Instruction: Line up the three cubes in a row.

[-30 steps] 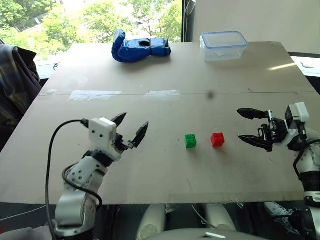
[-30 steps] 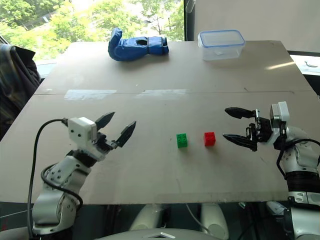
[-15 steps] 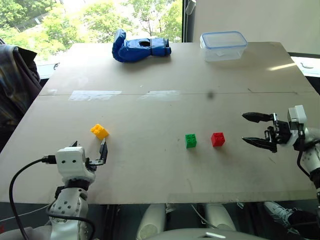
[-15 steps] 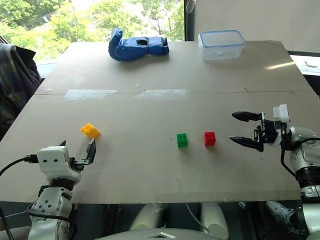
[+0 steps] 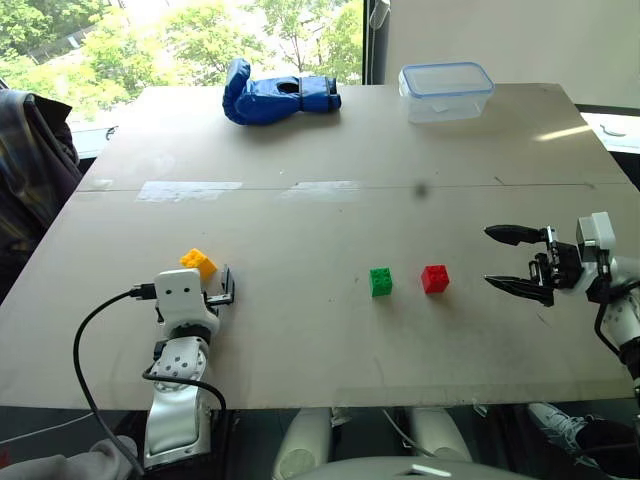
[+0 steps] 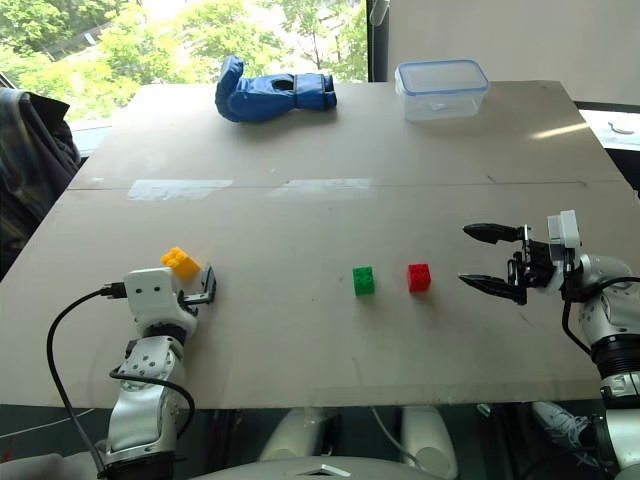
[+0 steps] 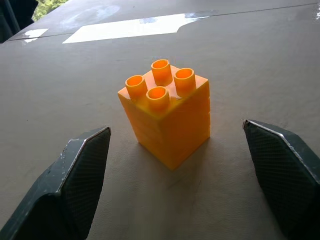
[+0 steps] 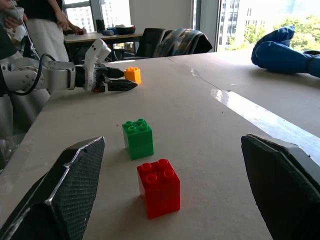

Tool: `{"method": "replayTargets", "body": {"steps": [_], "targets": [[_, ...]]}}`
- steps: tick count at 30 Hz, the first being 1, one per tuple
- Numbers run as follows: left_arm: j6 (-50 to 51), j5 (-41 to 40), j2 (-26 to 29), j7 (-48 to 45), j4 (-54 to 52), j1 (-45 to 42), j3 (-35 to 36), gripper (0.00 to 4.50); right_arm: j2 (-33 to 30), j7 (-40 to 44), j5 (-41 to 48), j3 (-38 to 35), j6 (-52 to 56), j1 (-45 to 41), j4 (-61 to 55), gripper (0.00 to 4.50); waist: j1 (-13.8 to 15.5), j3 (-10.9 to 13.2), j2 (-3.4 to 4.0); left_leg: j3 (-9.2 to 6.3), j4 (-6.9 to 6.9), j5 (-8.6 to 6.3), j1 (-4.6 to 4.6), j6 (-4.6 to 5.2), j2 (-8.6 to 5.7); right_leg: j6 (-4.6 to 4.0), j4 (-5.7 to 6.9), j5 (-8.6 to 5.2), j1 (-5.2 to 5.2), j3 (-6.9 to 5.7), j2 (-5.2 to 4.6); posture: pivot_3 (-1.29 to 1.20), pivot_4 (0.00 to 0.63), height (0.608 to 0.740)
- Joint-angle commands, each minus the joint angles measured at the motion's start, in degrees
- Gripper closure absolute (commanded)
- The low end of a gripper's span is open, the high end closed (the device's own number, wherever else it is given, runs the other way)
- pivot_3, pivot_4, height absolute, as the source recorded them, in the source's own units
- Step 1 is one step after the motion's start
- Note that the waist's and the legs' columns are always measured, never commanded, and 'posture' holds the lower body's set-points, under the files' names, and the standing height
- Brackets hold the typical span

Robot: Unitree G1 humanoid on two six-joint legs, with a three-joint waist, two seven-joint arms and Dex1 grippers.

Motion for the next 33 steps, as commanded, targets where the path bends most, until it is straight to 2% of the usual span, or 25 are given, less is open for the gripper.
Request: {"method": "replayTargets", "body": {"steps": [1, 5, 8, 15, 18, 21, 22, 26, 29, 31, 33], "targets": [[1.1, 0.5, -1.3, 2.4, 1.1, -1.5, -1.0, 0.13, -1.2, 3.0, 1.1, -0.9, -0.8, -0.1, -1.7, 0.0, 0.0, 0.0, 0.0, 0.0, 0.0, 0.0, 0.0, 0.0, 0.0, 0.0, 0.0, 0.0, 0.0, 0.0, 0.0, 0.0, 0.15, 0.74], [2.4, -0.6, -4.9, 6.0, 1.8, -4.3, -0.5, 0.13, -1.2, 3.0, 1.1, -1.1, -0.8, 0.1, -2.0, 0.0, 0.7, 0.0, 0.04, -0.02, 0.0, 0.0, 0.0, 0.0, -0.05, 0.01, 0.01, 0.0, 0.01, -0.04, 0.01, 0.0, 0.15, 0.74], [5.7, 1.8, -6.6, 10.1, 1.9, -6.0, -0.9, 0.13, -1.4, 3.0, 1.1, -1.2, -0.9, 0.4, -2.1, 0.0, 1.2, 0.0, 0.06, -0.03, 0.0, 0.01, 0.01, -0.01, -0.06, 0.01, 0.02, 0.0, 0.01, -0.04, 0.05, 0.0, 0.15, 0.74], [9.7, 2.4, -8.3, 14.2, 0.9, -7.6, -0.3, 0.13, -1.6, 3.0, 1.1, -1.6, -0.7, 0.7, -2.8, 0.0, 1.2, -0.1, 0.19, -0.04, 0.0, 0.01, 0.06, -0.01, -0.09, 0.01, 0.05, 0.0, 0.05, -0.06, 0.08, 0.0, 0.15, 0.74], [11.1, 3.1, -8.5, 16.6, 1.1, -8.1, 0.6, 1.0, -1.4, 3.0, 0.8, -1.7, -0.4, 0.8, -3.5, 0.0, 1.2, -0.1, 0.2, -0.04, 0.0, 0.01, 0.06, -0.02, -0.1, 0.01, 0.06, 0.0, 0.05, -0.07, 0.11, 0.0, 0.15, 0.74], [12.0, 3.2, -8.2, 17.0, 1.5, -8.3, 0.6, 2.04, -1.3, 3.0, 0.8, -1.8, -0.3, 0.9, -3.7, 0.0, 1.2, -0.1, 0.21, -0.04, 0.0, 0.01, 0.08, -0.02, -0.1, 0.01, 0.06, 0.0, 0.06, -0.07, 0.13, 0.0, 0.15, 0.74], [12.1, 2.8, -8.0, 16.7, 1.8, -8.4, 0.6, 2.51, -1.2, 3.0, 0.8, -1.9, -0.2, 0.9, -3.7, 0.0, 1.2, -0.1, 0.22, -0.04, 0.0, 0.02, 0.08, -0.03, -0.1, 0.01, 0.07, 0.0, 0.06, -0.07, 0.13, 0.0, 0.15, 0.74], [11.6, 2.3, -6.9, 15.5, 3.3, -8.8, 0.4, 2.51, -1.2, 3.0, 0.7, -2.0, -0.3, 0.9, -3.6, 0.0, 1.2, -0.2, 0.27, -0.04, 0.0, 0.03, 0.1, -0.04, -0.1, 0.01, 0.11, 0.0, 0.06, -0.06, 0.13, 0.0, 0.15, 0.74], [9.9, 0.9, -4.8, 11.2, 4.5, -8.8, -0.5, 2.51, -1.2, 3.0, 0.6, -2.1, -0.4, 0.9, -3.5, 0.0, 1.2, -0.2, 0.36, -0.04, 0.0, 0.03, 0.12, -0.04, -0.11, 0.0, 0.13, 0.0, 0.06, -0.06, 0.14, 0.0, 0.15, 0.74], [7.2, -0.4, -2.1, 5.7, 5.4, -8.7, -1.9, 2.51, -1.2, 3.0, 0.7, -2.3, -0.3, 1.0, -3.4, 0.0, 1.1, -0.2, 0.4, -0.05, 0.0, 0.04, 0.12, -0.06, -0.11, 0.0, 0.15, 0.0, 0.06, -0.07, 0.16, 0.0, 0.15, 0.74], [4.2, -4.1, 1.8, -4.2, 6.1, -8.8, -3.3, 2.51, -1.3, 3.0, 0.8, -2.4, -0.3, 1.1, -3.5, 0.0, 1.2, -0.2, 0.4, -0.06, 0.0, 0.05, 0.12, -0.07, -0.11, -0.01, 0.15, 0.0, 0.06, -0.08, 0.17, 0.0, 0.15, 0.74]]}}
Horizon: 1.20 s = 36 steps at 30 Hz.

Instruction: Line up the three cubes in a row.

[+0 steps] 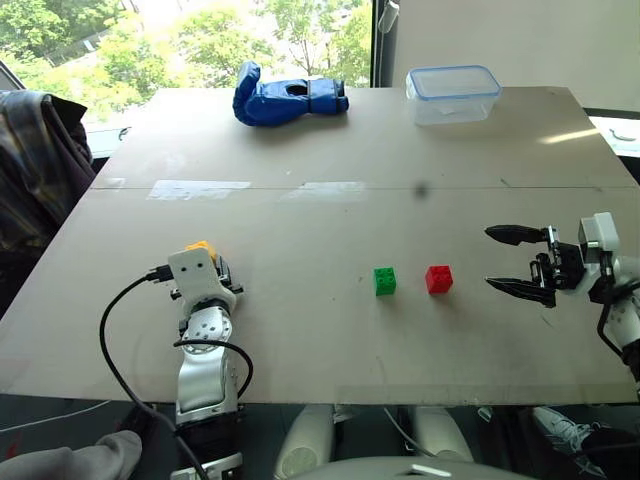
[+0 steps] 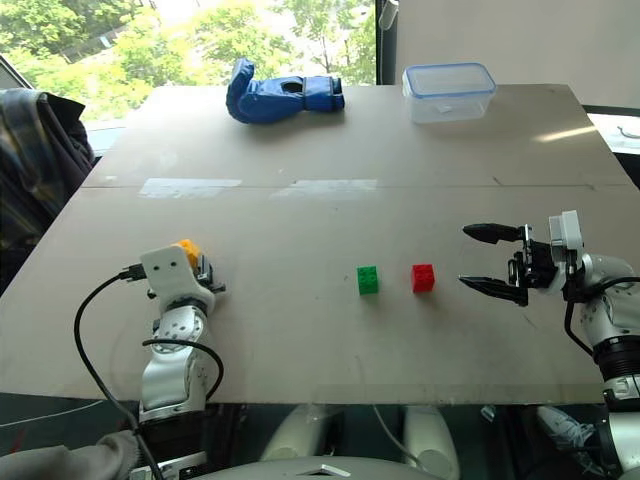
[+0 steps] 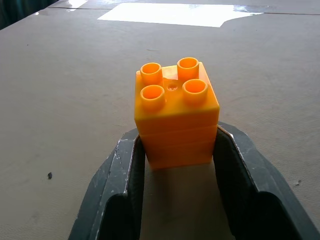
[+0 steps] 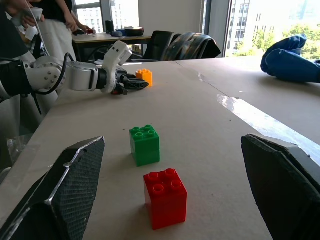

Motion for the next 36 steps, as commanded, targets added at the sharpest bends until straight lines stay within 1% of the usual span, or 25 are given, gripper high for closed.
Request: {"method": "replayTargets", "body": {"steps": [1, 3, 6, 10, 14, 16, 22, 29, 36], "targets": [[-5.2, -5.3, 6.5, -16.7, 2.6, 0.3, -3.1, 2.51, -0.9, 3.0, 0.7, -2.0, -0.2, 0.3, -1.5, 0.0, 0.1, 0.0, -0.01, -0.01, 0.0, 0.0, -0.01, -0.01, 0.0, 0.0, 0.0, 0.0, 0.0, -0.01, 0.0, 0.0, 0.15, 0.74], [-8.3, -7.2, 11.0, -25.8, 4.2, 0.0, -5.3, 2.51, -0.9, 3.0, 0.8, -2.1, -0.2, 0.3, -1.5, 0.0, 0.1, 0.0, -0.01, -0.03, 0.01, 0.1, -0.06, -0.17, -0.01, -0.01, -0.03, 0.0, 0.0, -0.05, -0.01, 0.0, 0.15, 0.74], [-11.3, -9.1, 15.9, -35.5, 7.0, -1.2, -7.7, 2.51, -0.7, 3.0, 0.8, -2.3, -0.1, 0.3, -1.6, 0.0, 0.0, 0.0, -0.03, 0.01, 0.01, 0.12, -0.12, -0.21, -0.02, 0.0, -0.17, 0.0, 0.0, -0.02, -0.04, 0.0, 0.15, 0.74], [-18.5, -11.1, 22.9, -54.7, 12.1, -5.3, -13.7, 2.51, -0.5, 3.0, 0.9, -2.7, 0.0, 0.8, -2.3, 0.0, 0.0, 0.0, -0.05, -0.01, -0.08, 0.12, -0.14, -0.21, 0.01, -0.01, -0.25, -0.01, -0.04, -0.03, -0.03, 0.0, 0.15, 0.74], [-23.9, -12.6, 26.0, -70.1, 16.6, -10.1, -19.6, 2.51, -0.3, 3.0, 0.8, -3.0, -0.2, 1.1, -2.4, 0.0, -0.1, 0.0, -0.05, 0.01, -0.14, 0.11, -0.16, -0.18, 0.01, -0.01, -0.33, -0.01, -0.04, -0.02, -0.05, 0.0, 0.15, 0.74], [-25.4, -12.8, 26.2, -74.7, 19.3, -12.6, -21.2, 2.51, -0.1, 3.0, 0.7, -3.1, -0.3, 1.1, -2.4, 0.0, -0.1, 0.1, -0.05, 0.02, -0.14, 0.0, -0.17, 0.0, 0.01, -0.01, -0.35, -0.01, -0.04, -0.01, -0.04, 0.0, 0.15, 0.74], [-29.4, -11.3, 25.1, -83.3, 28.8, -20.1, -25.3, 2.51, 0.7, 3.0, 0.3, -3.9, -0.3, 2.2, -3.7, 0.0, -0.5, 0.1, -0.08, -0.01, -0.15, -0.01, -0.16, 0.04, 0.03, 0.0, -0.31, 0.0, -0.05, -0.03, 0.02, 0.0, 0.15, 0.74], [-35.6, -8.8, 22.7, -85.1, 37.3, -25.7, -26.8, 2.51, 0.3, 3.0, 0.2, -5.4, -0.2, 3.6, -4.4, 0.0, -1.4, 0.1, -0.14, -0.01, -0.14, -0.02, -0.15, 0.05, 0.01, 0.01, -0.28, 0.0, -0.05, -0.03, 0.04, 0.0, 0.15, 0.74], [-38.3, -7.6, 21.5, -85.0, 40.9, -27.3, -26.8, 2.51, 0.0, 3.0, 0.4, -5.7, -0.7, 4.2, -4.0, 0.0, -1.5, 0.1, -0.14, -0.01, -0.11, -0.02, -0.11, 0.07, 0.0, 0.02, -0.19, 0.0, -0.05, -0.01, 0.06, 0.0, 0.15, 0.74]]}}
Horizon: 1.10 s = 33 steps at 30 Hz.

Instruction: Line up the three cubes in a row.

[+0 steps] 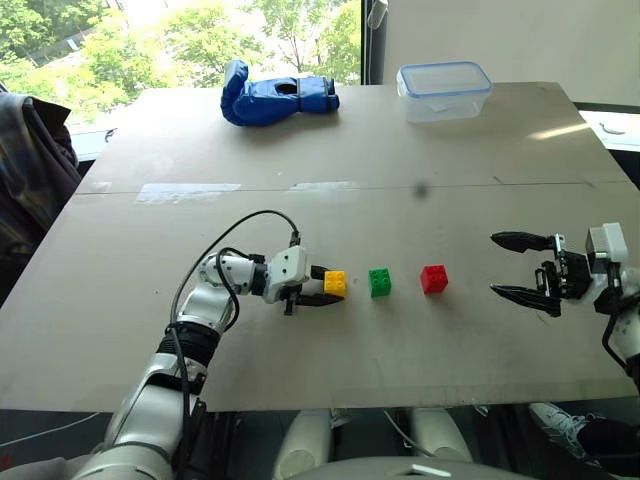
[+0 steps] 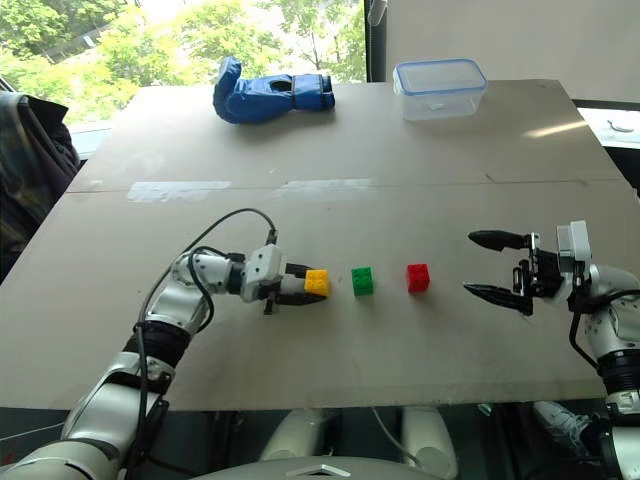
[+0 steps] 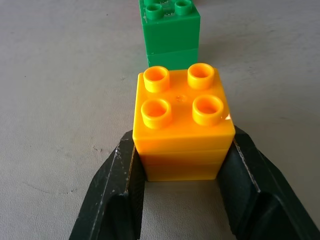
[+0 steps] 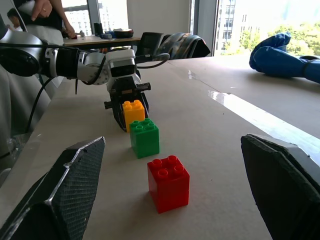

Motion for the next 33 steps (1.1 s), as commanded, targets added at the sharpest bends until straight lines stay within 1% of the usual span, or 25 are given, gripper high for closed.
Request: {"method": "replayTargets", "body": {"steps": [1, 8, 16, 17, 20, 21, 22, 28, 31, 33], "targets": [[-2.2, 1.0, -0.5, 0.3, 1.9, -0.9, 0.0, 2.51, -0.7, 3.0, 0.7, -2.2, -0.8, -0.1, -1.1, 0.0, 0.0, 0.0, 0.0, 0.0, 0.0, 0.0, 0.0, 0.0, 0.0, 0.0, 0.0, 0.0, 0.0, 0.0, 0.0, 0.0, 0.15, 0.74], [-2.4, 0.8, -0.4, -0.2, 1.7, -0.6, 0.2, 2.51, -0.7, 3.0, 0.5, -2.0, -0.7, -0.5, -1.0, 0.0, 0.0, 0.0, 0.0, -0.01, 0.03, 0.0, 0.0, 0.0, 0.0, 0.0, 0.02, 0.0, 0.0, -0.01, 0.0, 0.0, 0.15, 0.74], [2.4, -1.6, -0.2, -0.7, -0.2, 0.1, 1.4, 2.51, -0.1, 3.0, 0.1, -1.8, -0.7, -1.0, -0.9, 0.0, 0.0, 0.0, 0.0, -0.01, 0.04, 0.0, 0.0, 0.0, 0.0, 0.0, 0.04, 0.0, 0.01, -0.01, 0.02, 0.0, 0.15, 0.74], [2.5, -2.2, -0.3, -1.3, -0.6, 0.1, 1.5, 2.0, -0.1, 3.0, 0.1, -1.7, -0.6, -1.0, -0.9, 0.0, 0.0, 0.0, 0.0, -0.02, 0.04, 0.0, 0.0, 0.0, 0.0, 0.0, 0.04, 0.0, 0.01, -0.01, 0.02, 0.0, 0.15, 0.74], [0.5, -1.6, -0.2, -0.8, -0.5, 0.0, 1.6, 1.01, -0.1, 3.0, 0.0, -1.7, -0.4, -1.1, -1.1, 0.0, 0.0, 0.0, 0.0, -0.02, 0.04, 0.0, 0.0, 0.0, 0.0, 0.0, 0.03, 0.0, 0.0, -0.01, 0.02, 0.0, 0.15, 0.74], [0.0, -1.4, -0.1, -0.8, -0.1, 0.0, 1.6, 0.27, -0.1, 3.0, 0.0, -1.7, -0.3, -1.1, -1.1, 0.0, 0.0, 0.0, 0.0, -0.02, 0.05, 0.0, 0.0, 0.0, 0.0, 0.0, 0.03, 0.0, 0.0, -0.01, 0.02, 0.0, 0.15, 0.74], [-0.1, -1.3, 0.2, -0.7, 0.1, -0.1, 1.8, 0.14, -0.1, 3.0, -0.1, -1.8, -0.3, -1.0, -1.2, 0.0, 0.0, 0.0, 0.0, -0.02, 0.05, 0.0, 0.0, 0.0, 0.0, 0.0, 0.03, 0.0, 0.0, -0.01, 0.02, 0.0, 0.15, 0.74], [0.1, -2.5, 2.9, 0.5, -2.1, 1.5, 4.2, 0.14, -0.2, 3.0, 0.1, -1.9, -0.2, -0.4, -1.6, 0.0, -0.1, 0.0, -0.01, -0.02, 0.05, 0.0, 0.0, 0.0, 0.01, 0.0, 0.03, 0.0, 0.0, 0.0, 0.03, 0.0, 0.15, 0.74], [7.6, -8.9, 7.1, 1.1, -13.8, 8.8, 9.1, 0.14, -0.6, 3.0, 0.3, -2.4, -0.4, 0.7, -1.9, 0.0, -0.5, 0.0, -0.04, -0.01, 0.04, 0.0, -0.02, 0.0, 0.07, 0.0, 0.02, 0.0, -0.04, 0.05, 0.03, 0.0, 0.15, 0.74], [11.9, -12.3, 10.6, 2.1, -23.4, 16.4, 12.8, 0.14, -1.0, 3.0, 0.1, -2.8, -0.7, 1.6, -1.5, 0.0, -0.5, 0.1, -0.07, 0.03, 0.0, -0.01, -0.15, 0.0, 0.17, 0.0, 0.0, 0.0, -0.2, 0.13, -0.1, 0.0, 0.15, 0.74]]}}
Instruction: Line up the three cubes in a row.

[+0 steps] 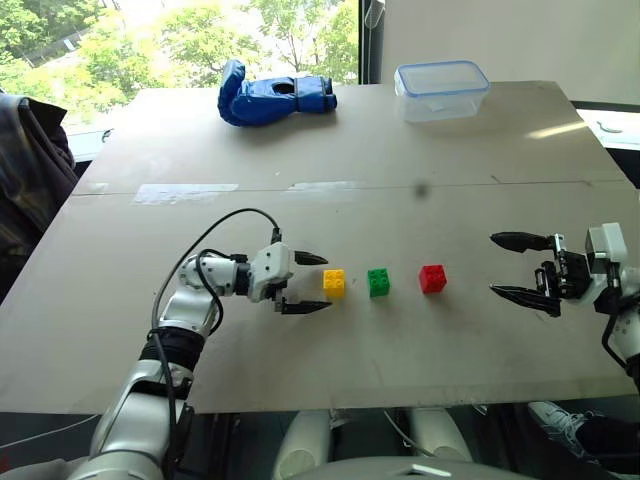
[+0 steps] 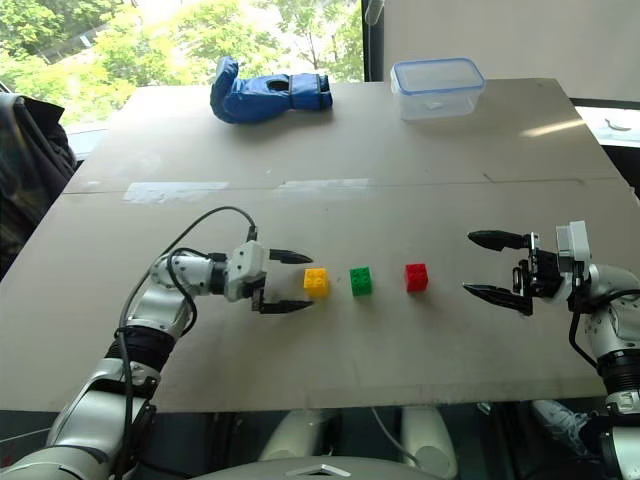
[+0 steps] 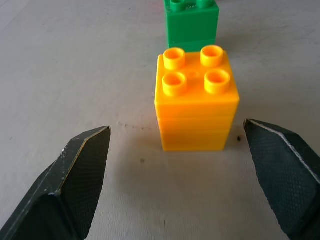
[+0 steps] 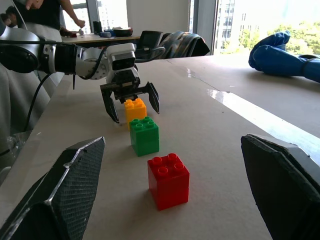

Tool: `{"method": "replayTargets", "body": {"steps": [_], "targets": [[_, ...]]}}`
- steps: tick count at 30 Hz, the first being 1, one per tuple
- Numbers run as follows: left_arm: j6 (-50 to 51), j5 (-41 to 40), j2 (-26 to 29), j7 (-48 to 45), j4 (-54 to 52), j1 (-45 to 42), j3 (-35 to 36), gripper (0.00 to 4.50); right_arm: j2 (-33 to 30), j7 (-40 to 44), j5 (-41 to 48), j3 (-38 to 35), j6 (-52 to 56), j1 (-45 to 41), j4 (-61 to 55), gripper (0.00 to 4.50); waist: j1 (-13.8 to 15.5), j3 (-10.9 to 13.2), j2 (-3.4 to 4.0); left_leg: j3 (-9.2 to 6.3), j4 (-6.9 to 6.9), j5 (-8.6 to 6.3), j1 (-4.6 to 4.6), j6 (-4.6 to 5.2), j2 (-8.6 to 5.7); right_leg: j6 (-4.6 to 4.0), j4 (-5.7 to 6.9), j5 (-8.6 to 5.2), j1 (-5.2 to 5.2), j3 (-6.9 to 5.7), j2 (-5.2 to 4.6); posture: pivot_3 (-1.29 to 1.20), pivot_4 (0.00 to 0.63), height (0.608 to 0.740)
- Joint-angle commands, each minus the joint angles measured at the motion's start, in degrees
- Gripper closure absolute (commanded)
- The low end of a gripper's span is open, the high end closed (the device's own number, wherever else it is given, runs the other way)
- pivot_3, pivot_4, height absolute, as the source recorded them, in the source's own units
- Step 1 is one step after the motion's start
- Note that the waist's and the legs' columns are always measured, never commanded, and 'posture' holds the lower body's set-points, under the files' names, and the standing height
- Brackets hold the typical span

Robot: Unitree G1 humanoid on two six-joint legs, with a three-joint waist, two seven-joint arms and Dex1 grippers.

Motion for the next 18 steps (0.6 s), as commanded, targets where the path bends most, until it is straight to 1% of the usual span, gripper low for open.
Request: {"method": "replayTargets", "body": {"steps": [1, 4, 6, 8, 9, 12, 15, 18], "targets": [[5.8, -6.0, 4.7, 1.4, -13.5, 8.5, 6.3, 0.14, -1.0, 3.0, 0.3, -2.3, -0.7, 1.1, -0.8, 0.0, 0.2, 0.0, -0.01, 0.01, 0.0, 0.0, -0.04, 0.0, 0.01, 0.0, 0.0, 0.0, -0.03, 0.01, -0.06, 0.0, 0.15, 0.74], [11.3, -9.7, 6.5, 5.5, -23.5, 19.6, 11.6, 0.14, -0.4, 3.0, 0.0, -3.4, -0.6, 2.9, -0.7, 0.0, 0.4, 0.0, 0.04, 0.07, -0.06, 0.0, -0.03, 0.0, 0.04, -0.01, 0.02, 0.0, -0.09, 0.08, -0.13, 0.0, 0.15, 0.74], [15.2, -11.1, 5.1, 10.9, -29.2, 27.7, 14.8, 0.14, 1.0, 2.9, -1.2, -5.1, -1.0, 4.2, -0.1, 0.0, 0.6, 0.0, 0.04, 0.06, -0.07, -0.01, 0.0, 0.0, 0.06, -0.02, 0.01, 0.0, -0.04, 0.09, -0.15, 0.0, 0.15, 0.74], [16.6, -8.4, 1.6, 18.0, -33.8, 35.8, 15.5, 0.14, 2.4, 0.1, -3.5, -6.3, -2.3, 8.3, -0.7, 0.0, 0.8, 0.0, 0.06, 0.05, -0.09, -0.02, 0.06, 0.03, 0.05, -0.02, -0.03, 0.0, 0.05, 0.18, -0.18, 0.0, 0.15, 0.74], [16.4, -6.3, 0.4, 20.8, -35.0, 38.1, 15.3, 0.14, 2.8, -1.5, -5.1, -6.6, -2.8, 10.1, -1.4, 0.0, 1.0, 0.0, 0.05, 0.04, -0.11, -0.03, 0.11, 0.04, 0.05, -0.02, -0.06, -0.01, 0.09, 0.19, -0.18, 0.0, 0.15, 0.74], [15.9, -1.8, -2.5, 27.5, -37.6, 41.6, 15.0, 0.14, 4.3, -3.8, -7.0, -7.9, -2.5, 14.4, -4.2, 0.0, 1.9, 0.0, 0.05, -0.03, -0.18, -0.04, 0.09, 0.04, 0.04, -0.02, -0.16, -0.01, 0.12, 0.14, -0.17, 0.0, 0.15, 0.74], [17.7, -0.7, -5.9, 33.7, -40.5, 43.8, 14.8, 0.14, 5.9, -6.2, -9.4, -8.9, -3.8, 18.1, -6.0, 0.0, 1.8, 0.0, 0.17, 0.17, -0.18, -0.02, 0.3, 0.02, 0.04, -0.04, -0.04, -0.02, 0.18, 0.14, -0.06, 0.0, 0.15, 0.74], [17.8, 0.7, -6.7, 34.5, -42.5, 45.6, 12.4, 0.14, 6.7, -7.6, -10.9, -9.6, -4.0, 19.6, -6.6, 0.0, 1.7, 0.0, 0.07, 0.22, -0.17, -0.02, 0.4, 0.02, 0.06, -0.01, -0.06, -0.03, 0.28, 0.15, 0.03, 0.0, 0.15, 0.74]]}}
